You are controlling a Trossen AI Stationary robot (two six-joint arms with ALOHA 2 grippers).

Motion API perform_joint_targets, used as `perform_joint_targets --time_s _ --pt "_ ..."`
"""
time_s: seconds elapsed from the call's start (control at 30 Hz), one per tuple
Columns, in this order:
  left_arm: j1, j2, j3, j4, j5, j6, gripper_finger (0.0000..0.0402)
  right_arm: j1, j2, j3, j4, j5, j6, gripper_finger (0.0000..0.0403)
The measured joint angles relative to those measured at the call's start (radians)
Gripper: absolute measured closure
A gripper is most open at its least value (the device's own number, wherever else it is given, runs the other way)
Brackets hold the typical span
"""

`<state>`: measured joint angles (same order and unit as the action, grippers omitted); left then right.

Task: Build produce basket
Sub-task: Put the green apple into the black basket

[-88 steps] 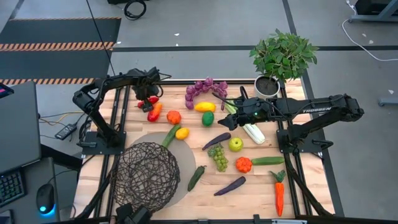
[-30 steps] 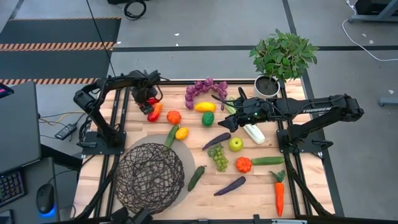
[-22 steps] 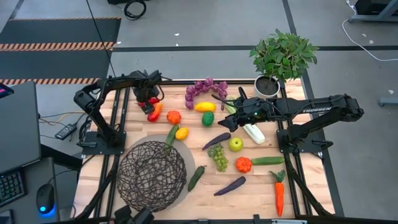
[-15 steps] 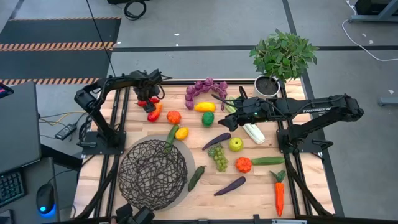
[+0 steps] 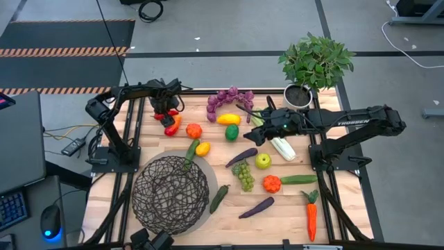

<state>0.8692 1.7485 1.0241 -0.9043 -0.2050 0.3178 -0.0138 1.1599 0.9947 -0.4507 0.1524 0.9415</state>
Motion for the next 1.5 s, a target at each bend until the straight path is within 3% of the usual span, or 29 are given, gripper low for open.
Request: perform_joint_targets --time_s 0.4,0.7,0.83,0.93,1.2,1.33,1.5 --pt "-0.001 0.0 0.0 -0.007 0.001 -0.02 0.0065 -0.029 0.0 0.0 -0.019 0.001 -0.002 0.0096" --pt "-0.011 -0.078 -0.001 -0.097 0.004 -0.077 0.007 -0.06 0.0 0.0 -0.402 0.07 0.019 0.0096" --pt "-0.017 -0.159 -0.001 -0.126 0.027 -0.126 0.0078 -0.102 0.001 -0.041 -0.463 0.067 -0.003 0.0096" --pt "-0.022 -0.229 -0.001 -0.148 0.074 -0.195 0.0082 -0.14 0.009 -0.11 -0.455 0.041 -0.032 0.0096" --pt "-0.09 -0.447 -0.001 -0.16 0.271 -0.45 0.0086 -0.185 0.051 -0.296 -0.467 -0.17 -0.107 0.0096" --pt "-0.168 -0.565 -0.001 -0.157 0.31 -0.602 0.0091 -0.156 0.037 -0.284 -0.461 -0.234 -0.108 0.0096" --pt "-0.299 -0.696 -0.001 -0.108 0.308 -0.832 0.0102 -0.078 0.027 -0.215 -0.393 -0.236 -0.104 0.0096"
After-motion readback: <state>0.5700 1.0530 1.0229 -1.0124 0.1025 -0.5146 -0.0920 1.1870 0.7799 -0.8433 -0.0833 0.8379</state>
